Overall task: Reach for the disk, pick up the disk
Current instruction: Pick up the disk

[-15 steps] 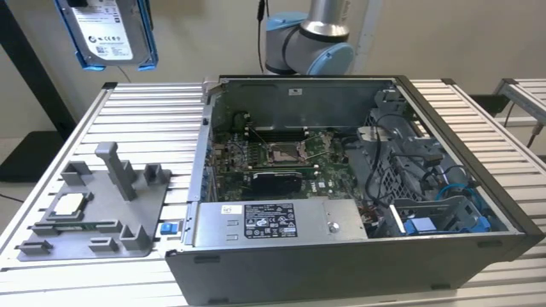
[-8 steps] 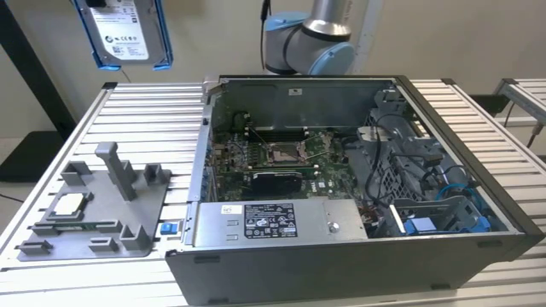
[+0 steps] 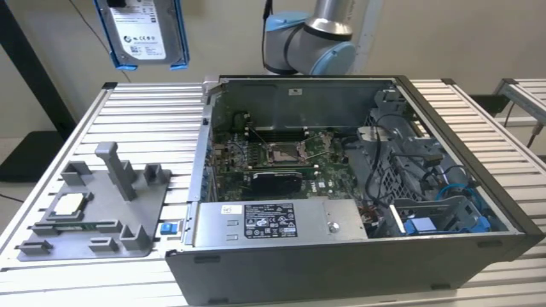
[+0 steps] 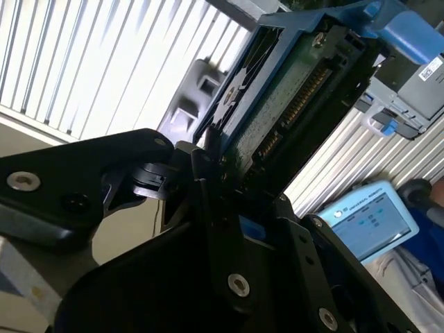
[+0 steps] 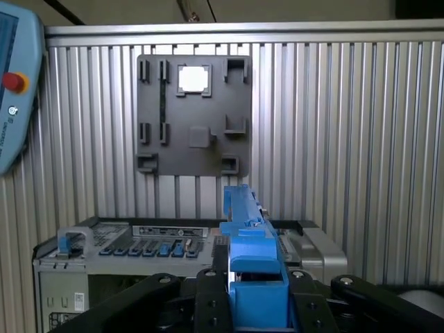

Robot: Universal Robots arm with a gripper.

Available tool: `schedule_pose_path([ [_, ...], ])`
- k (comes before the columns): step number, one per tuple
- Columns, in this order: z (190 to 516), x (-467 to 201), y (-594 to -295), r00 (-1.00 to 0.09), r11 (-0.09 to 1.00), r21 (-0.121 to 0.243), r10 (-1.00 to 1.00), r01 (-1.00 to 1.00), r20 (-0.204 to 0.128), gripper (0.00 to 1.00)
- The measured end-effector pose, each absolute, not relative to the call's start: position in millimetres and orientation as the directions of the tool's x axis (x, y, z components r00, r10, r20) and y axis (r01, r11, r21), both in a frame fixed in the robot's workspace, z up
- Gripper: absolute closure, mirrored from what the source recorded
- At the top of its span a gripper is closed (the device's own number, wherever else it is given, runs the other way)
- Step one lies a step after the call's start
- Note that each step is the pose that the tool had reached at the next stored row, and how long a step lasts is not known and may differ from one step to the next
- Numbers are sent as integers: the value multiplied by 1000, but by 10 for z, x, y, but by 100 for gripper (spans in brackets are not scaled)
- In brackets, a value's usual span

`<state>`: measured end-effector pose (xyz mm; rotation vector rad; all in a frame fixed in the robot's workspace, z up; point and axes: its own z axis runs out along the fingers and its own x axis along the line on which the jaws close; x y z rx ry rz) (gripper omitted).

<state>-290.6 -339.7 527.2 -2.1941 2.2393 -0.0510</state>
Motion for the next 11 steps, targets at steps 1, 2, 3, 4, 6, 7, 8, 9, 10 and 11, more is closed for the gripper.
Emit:
schedule_pose_path([
  [1,5272,-2875,-3397,-21,20,-27,-1000,-999,18,100],
  [2,5272,-2842,-3397,-21,20,-28,-1000,-999,18,100],
  [3,5271,-2814,-3397,-21,20,-28,-1000,-999,18,100],
  [4,5271,-2785,-3397,-21,20,-28,-1000,-999,18,100],
  [6,5271,-2722,-3397,-21,20,-28,-1000,-999,18,100],
  [7,5272,-2691,-3397,-21,20,-28,-1000,-999,18,100],
  [8,5272,-2660,-3397,-21,20,-28,-1000,-999,18,100],
  [9,5272,-2631,-3397,-21,20,-27,-1000,-999,18,100],
  [10,5271,-2599,-3397,-21,20,-28,-1000,-999,18,100],
  [11,5272,-2567,-3397,-21,20,-28,-1000,-999,18,100],
])
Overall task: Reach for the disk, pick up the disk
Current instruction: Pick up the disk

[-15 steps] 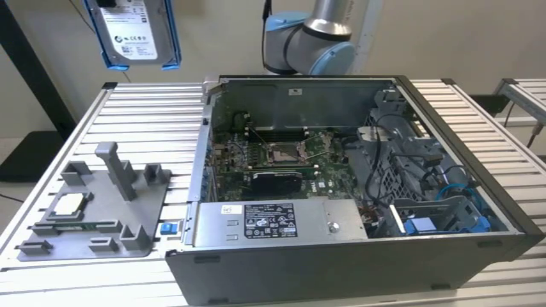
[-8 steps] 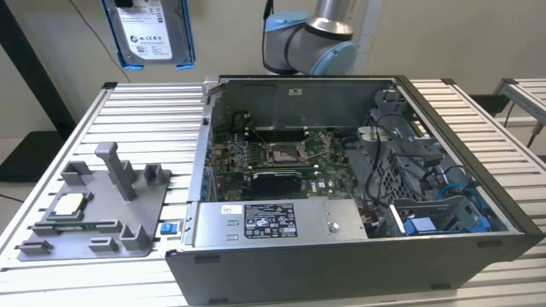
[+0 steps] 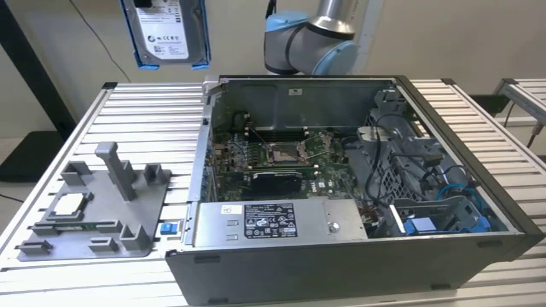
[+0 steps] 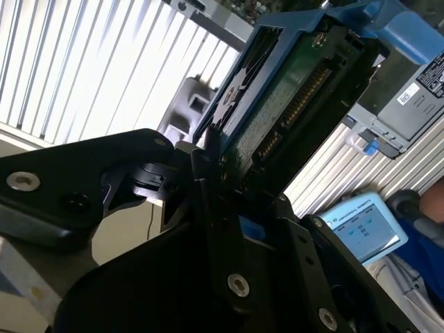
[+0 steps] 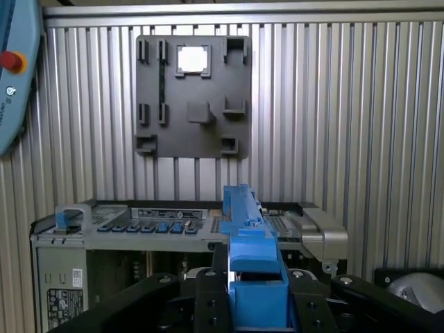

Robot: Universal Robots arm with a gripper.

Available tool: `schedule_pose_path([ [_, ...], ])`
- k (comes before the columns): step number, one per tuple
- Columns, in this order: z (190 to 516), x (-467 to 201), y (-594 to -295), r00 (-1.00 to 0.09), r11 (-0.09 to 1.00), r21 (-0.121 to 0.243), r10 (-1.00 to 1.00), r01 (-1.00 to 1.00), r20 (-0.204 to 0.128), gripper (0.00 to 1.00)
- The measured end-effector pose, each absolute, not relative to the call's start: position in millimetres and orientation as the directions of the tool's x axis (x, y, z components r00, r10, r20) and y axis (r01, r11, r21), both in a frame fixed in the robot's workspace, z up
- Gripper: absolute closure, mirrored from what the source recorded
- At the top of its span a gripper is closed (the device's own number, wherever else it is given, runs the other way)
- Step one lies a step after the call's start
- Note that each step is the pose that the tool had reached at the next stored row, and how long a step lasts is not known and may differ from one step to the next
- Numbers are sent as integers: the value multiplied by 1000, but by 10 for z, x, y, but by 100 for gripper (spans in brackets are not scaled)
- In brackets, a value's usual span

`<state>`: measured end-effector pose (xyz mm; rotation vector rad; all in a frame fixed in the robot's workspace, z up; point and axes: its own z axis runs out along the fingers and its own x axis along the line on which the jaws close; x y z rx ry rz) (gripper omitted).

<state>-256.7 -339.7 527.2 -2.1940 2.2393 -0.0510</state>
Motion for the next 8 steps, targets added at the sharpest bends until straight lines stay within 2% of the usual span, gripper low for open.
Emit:
schedule_pose_path([
  [8,5271,-2315,-3397,-21,20,-28,-1000,-999,18,100],
])
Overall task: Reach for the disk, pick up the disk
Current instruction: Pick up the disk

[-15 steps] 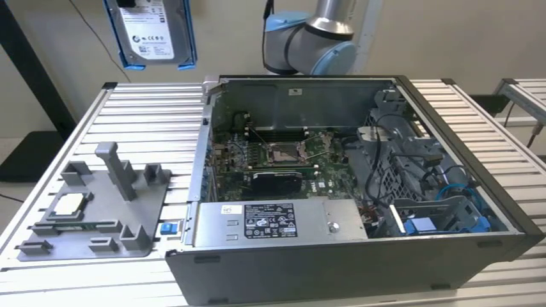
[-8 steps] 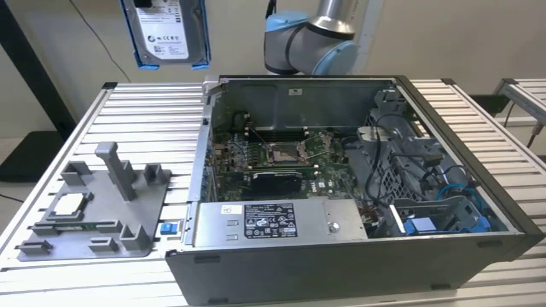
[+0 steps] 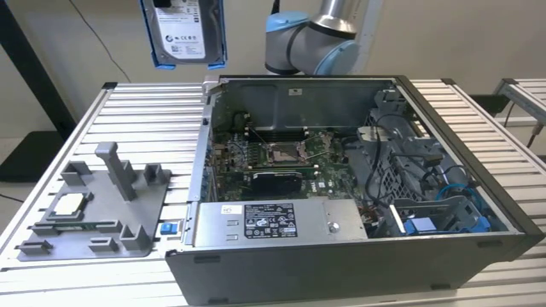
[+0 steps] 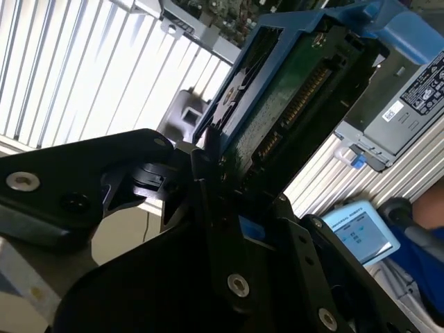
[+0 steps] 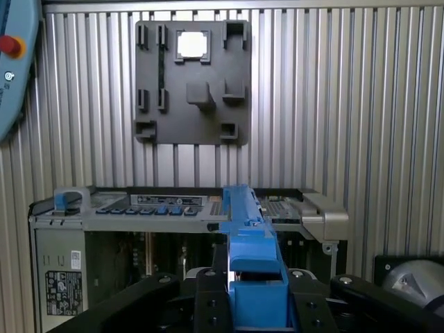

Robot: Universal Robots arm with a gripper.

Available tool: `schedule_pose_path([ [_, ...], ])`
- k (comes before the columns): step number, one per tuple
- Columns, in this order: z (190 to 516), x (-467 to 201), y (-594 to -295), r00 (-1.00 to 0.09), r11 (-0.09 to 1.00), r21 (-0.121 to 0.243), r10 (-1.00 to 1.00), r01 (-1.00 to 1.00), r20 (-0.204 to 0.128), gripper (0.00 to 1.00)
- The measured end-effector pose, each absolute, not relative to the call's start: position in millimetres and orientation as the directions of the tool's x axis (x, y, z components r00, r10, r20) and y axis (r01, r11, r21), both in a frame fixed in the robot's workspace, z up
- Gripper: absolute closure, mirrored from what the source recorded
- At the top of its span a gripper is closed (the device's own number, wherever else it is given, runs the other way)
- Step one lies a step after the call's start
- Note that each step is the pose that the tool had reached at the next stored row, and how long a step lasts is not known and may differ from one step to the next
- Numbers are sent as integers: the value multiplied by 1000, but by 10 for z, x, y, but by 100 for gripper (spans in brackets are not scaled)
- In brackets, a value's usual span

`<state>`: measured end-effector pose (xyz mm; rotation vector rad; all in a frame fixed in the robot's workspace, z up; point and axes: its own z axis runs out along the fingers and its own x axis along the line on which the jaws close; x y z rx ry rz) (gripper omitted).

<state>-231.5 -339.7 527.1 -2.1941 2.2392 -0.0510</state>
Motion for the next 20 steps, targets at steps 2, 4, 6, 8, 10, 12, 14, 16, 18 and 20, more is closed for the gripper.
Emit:
schedule_pose_path([
  [2,5272,-2254,-3397,-21,20,-28,-1000,-999,18,100],
  [4,5272,-2194,-3397,-21,20,-28,-1000,-999,18,100],
  [6,5271,-2132,-3397,-21,20,-28,-1000,-999,18,100],
  [8,5271,-2070,-3397,-21,20,-28,-1000,-999,18,100],
  [10,5272,-2010,-3397,-21,20,-28,-1000,-999,18,100],
  [12,5272,-1950,-3397,-21,20,-28,-1000,-999,18,100],
  [14,5271,-1891,-3397,-21,20,-28,-1000,-999,18,100],
  [16,5271,-1831,-3397,-21,20,-28,-1000,-999,18,100],
  [18,5272,-1771,-3397,-21,20,-28,-1000,-999,18,100],
  [20,5272,-1708,-3397,-21,20,-28,-1000,-999,18,100],
])
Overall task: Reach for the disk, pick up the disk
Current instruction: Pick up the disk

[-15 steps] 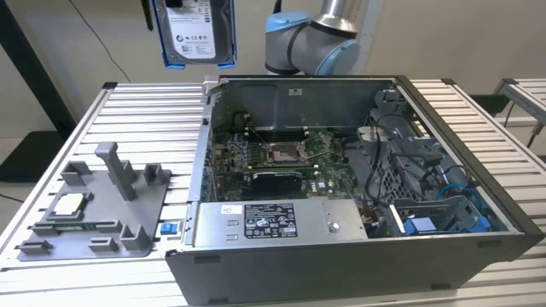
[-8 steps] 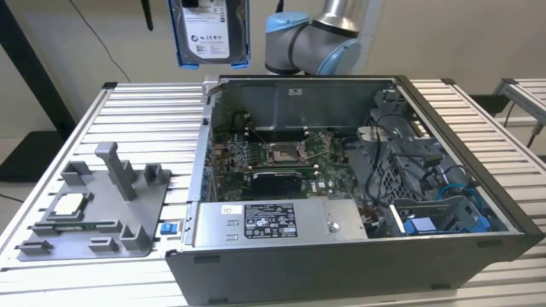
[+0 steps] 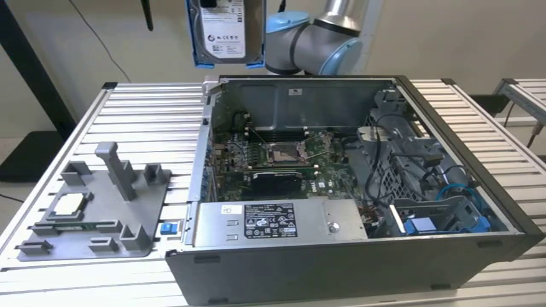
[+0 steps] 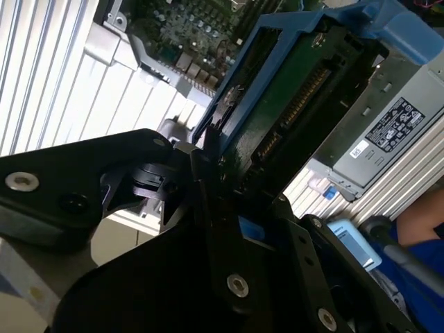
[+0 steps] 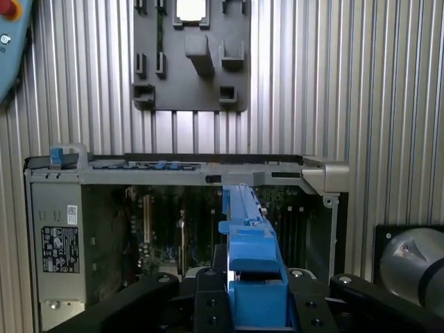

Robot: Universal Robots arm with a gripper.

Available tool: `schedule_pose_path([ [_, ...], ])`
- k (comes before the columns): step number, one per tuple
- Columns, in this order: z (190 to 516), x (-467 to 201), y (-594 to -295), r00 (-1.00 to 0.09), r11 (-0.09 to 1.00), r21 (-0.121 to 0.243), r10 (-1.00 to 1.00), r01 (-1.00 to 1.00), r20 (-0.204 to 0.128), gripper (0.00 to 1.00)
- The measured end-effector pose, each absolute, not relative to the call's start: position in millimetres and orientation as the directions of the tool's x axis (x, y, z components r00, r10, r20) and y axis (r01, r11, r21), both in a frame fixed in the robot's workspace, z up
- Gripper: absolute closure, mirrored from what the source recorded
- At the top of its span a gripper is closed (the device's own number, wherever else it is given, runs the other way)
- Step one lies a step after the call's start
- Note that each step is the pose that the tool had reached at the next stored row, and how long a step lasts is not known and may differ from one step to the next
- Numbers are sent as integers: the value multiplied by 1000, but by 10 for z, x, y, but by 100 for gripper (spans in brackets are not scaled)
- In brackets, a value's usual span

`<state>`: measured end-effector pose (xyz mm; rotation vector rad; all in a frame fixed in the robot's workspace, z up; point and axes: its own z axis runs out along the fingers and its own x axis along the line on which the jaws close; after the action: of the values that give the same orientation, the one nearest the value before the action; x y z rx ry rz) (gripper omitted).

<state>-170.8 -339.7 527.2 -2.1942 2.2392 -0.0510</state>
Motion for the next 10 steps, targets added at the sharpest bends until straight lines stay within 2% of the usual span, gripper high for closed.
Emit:
schedule_pose_path([
  [10,5271,-1397,-3397,-21,20,-28,-1000,-999,18,100],
])
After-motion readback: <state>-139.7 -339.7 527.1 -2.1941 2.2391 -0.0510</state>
